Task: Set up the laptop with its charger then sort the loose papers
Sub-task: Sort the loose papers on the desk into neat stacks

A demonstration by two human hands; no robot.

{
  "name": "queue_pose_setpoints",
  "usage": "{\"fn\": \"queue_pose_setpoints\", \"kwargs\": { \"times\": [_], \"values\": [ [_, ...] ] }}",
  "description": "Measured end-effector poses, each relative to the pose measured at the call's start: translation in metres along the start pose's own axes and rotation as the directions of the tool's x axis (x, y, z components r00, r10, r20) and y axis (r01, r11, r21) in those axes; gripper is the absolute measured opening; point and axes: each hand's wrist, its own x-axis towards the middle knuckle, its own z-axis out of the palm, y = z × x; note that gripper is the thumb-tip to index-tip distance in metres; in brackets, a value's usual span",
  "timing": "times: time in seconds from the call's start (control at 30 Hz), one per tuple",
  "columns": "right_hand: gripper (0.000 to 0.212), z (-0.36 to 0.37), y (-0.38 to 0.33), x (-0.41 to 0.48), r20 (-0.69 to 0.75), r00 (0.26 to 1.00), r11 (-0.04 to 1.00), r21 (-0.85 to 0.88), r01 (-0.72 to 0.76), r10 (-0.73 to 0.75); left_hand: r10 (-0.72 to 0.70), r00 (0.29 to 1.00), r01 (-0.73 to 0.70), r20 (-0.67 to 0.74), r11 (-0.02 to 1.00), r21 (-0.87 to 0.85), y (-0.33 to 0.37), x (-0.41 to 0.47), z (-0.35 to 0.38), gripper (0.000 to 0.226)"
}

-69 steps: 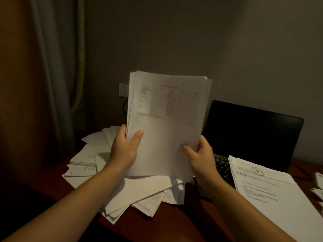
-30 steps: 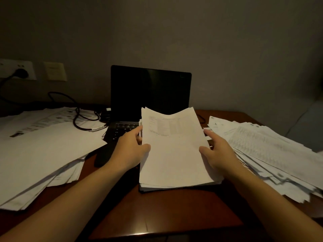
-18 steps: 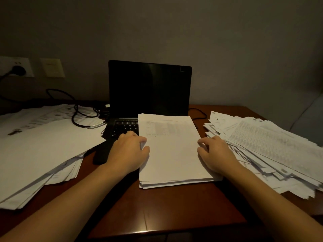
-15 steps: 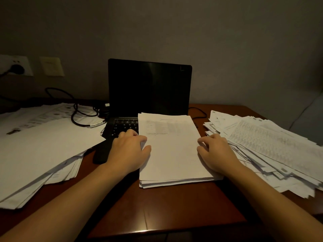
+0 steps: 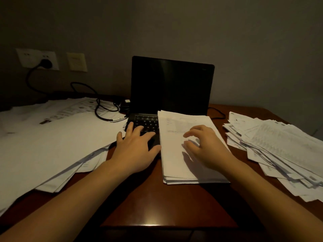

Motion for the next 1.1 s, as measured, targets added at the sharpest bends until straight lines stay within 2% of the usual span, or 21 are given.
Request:
{"fn": "queue_pose_setpoints", "kwargs": {
  "times": [0.13, 0.3, 0.53, 0.63, 0.77, 0.9, 1.0, 1.07, 1.1],
  "values": [
    [0.03, 0.022, -0.041, 0.012, 0.012, 0.994, 0.994, 0.023, 0.107, -0.107, -0.061, 0.998, 0.061, -0.011, 0.997, 0.044, -0.032, -0.012, -0.016, 0.062],
    [0.03, 0.048, -0.093, 0.028, 0.096, 0.962, 0.966, 0.071, 0.25, -0.256, -0.149, 0.989, 0.15, -0.017, 0.982, 0.115, -0.083, -0.029, -0.039, 0.065],
    [0.027, 0.081, -0.147, 0.039, 0.233, 0.87, 0.9, 0.068, 0.431, -0.434, -0.218, 0.97, 0.196, 0.108, 0.964, 0.182, -0.147, -0.055, -0.054, 0.078],
    [0.03, 0.09, -0.158, 0.039, 0.25, 0.838, 0.873, 0.073, 0.483, -0.485, -0.236, 0.967, 0.214, 0.091, 0.955, 0.203, -0.152, -0.059, -0.057, 0.081],
    [0.029, 0.096, -0.168, 0.038, 0.207, 0.852, 0.875, 0.052, 0.481, -0.481, -0.312, 0.949, 0.293, 0.049, 0.928, 0.23, -0.153, -0.056, -0.063, 0.076],
    [0.031, 0.099, -0.174, 0.037, 0.243, 0.855, 0.887, 0.055, 0.459, -0.457, -0.248, 0.968, 0.252, -0.048, 0.947, 0.2, -0.159, -0.058, -0.074, 0.057],
    [0.037, 0.099, -0.18, 0.038, 0.238, 0.884, 0.915, 0.114, 0.387, -0.403, -0.222, 0.973, 0.213, 0.068, 0.97, 0.121, -0.181, -0.054, -0.086, 0.053],
    [0.042, 0.1, -0.185, 0.039, 0.224, 0.914, 0.927, 0.246, 0.284, -0.339, -0.24, 0.958, 0.235, 0.155, 0.971, 0.054, -0.194, -0.053, -0.087, 0.058],
    [0.045, 0.101, -0.188, 0.04, 0.221, 0.928, 0.92, 0.324, 0.22, -0.3, -0.232, 0.961, 0.231, 0.151, 0.973, 0.024, -0.199, -0.053, -0.086, 0.058]
  ]
}}
